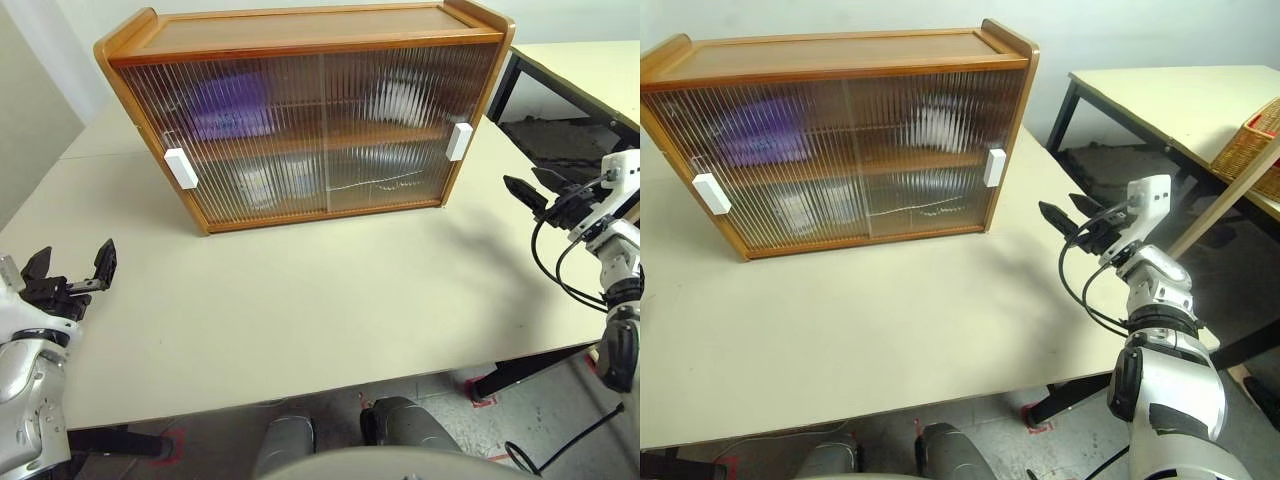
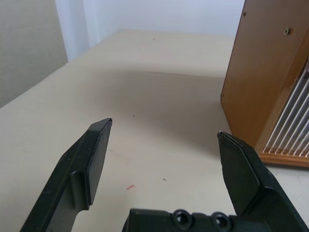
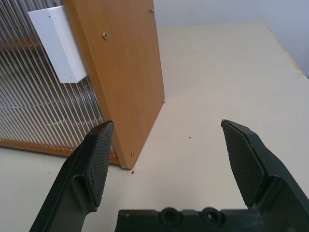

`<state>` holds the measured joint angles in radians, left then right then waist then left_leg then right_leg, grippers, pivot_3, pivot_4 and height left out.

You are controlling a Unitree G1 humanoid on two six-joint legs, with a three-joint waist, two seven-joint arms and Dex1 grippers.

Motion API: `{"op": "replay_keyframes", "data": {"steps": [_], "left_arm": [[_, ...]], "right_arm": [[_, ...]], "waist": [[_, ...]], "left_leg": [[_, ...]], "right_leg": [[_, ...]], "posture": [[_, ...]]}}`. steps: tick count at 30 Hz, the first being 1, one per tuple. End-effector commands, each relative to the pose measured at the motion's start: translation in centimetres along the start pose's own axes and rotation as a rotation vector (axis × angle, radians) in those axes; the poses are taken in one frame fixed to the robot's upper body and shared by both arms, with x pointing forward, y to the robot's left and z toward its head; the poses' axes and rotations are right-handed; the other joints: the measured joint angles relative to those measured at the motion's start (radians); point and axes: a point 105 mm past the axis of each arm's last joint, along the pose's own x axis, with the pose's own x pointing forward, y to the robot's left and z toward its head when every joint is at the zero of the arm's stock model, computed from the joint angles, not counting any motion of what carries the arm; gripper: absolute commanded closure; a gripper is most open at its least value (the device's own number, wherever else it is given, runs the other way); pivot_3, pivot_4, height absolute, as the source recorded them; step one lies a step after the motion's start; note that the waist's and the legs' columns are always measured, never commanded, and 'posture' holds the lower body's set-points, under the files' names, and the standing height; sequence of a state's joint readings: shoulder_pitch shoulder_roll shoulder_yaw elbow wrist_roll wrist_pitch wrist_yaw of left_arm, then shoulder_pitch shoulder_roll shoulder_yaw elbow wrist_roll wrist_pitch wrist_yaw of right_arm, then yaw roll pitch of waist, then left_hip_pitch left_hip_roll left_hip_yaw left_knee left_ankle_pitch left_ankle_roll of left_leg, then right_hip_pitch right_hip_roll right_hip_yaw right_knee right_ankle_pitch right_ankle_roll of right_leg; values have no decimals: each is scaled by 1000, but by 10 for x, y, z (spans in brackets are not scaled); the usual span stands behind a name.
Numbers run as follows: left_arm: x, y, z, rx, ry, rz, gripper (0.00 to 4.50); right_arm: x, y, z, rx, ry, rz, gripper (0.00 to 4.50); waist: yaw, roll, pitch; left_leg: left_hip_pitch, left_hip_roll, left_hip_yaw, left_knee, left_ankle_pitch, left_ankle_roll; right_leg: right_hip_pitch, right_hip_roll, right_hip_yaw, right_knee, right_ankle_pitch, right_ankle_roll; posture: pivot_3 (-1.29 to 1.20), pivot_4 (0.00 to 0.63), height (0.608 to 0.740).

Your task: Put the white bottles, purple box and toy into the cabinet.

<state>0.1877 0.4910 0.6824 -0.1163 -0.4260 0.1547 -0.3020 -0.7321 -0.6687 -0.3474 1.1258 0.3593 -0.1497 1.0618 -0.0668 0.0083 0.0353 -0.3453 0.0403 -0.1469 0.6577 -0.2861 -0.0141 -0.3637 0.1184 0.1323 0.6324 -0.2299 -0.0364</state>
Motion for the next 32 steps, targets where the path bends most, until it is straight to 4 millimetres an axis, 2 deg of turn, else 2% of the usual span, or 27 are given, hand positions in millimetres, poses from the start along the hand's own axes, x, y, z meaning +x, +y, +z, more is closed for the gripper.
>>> {"op": "replay_keyframes", "data": {"steps": [1, 8, 10, 14, 22, 32], "left_arm": [[0, 0, 1, 5, 10, -9, 0], [-9, 4, 1, 7, 11, 16, 0], [-8, 2, 2, 9, 2, 4, 0], [-4, -7, 4, 1, -14, -33, 0], [0, -4, 4, 2, -15, -45, 0], [1, -4, 4, 1, -15, -41, 0]], "right_arm": [[-4, 0, -1, -16, 17, 13, 42], [-6, -3, -1, 8, 3, -9, 42], [-5, -6, 3, 33, -46, -31, 42], [-3, 3, 11, 44, -125, 27, 42], [-12, 4, -1, 23, -75, 39, 42], [-7, 8, -2, 19, -71, 47, 42]], "waist": [[2, 0, 1], [8, -5, 11], [10, -5, 11], [12, -6, 12], [11, -5, 14], [9, -5, 14]], "left_leg": [[0, 0, 0, 0, 0, 0], [0, 0, 0, 0, 0, 0], [0, 0, 0, 0, 0, 0], [0, 0, 0, 0, 0, 0], [-1, 0, 0, 0, -1, -1], [-1, 0, 1, 0, -1, -1]], "right_leg": [[0, 0, 0, 0, 0, 0], [0, -1, 1, 0, -1, 0], [0, -1, 1, 0, -1, 0], [0, -1, 1, 0, -1, 0], [-1, -1, 1, 0, -1, 0], [-1, -1, 3, 0, -1, 0]], "posture": [[-49, 52, 740], [-33, 58, 740], [-29, 57, 740], [-54, 61, 740], [-67, 63, 740], [-77, 56, 740]]}}
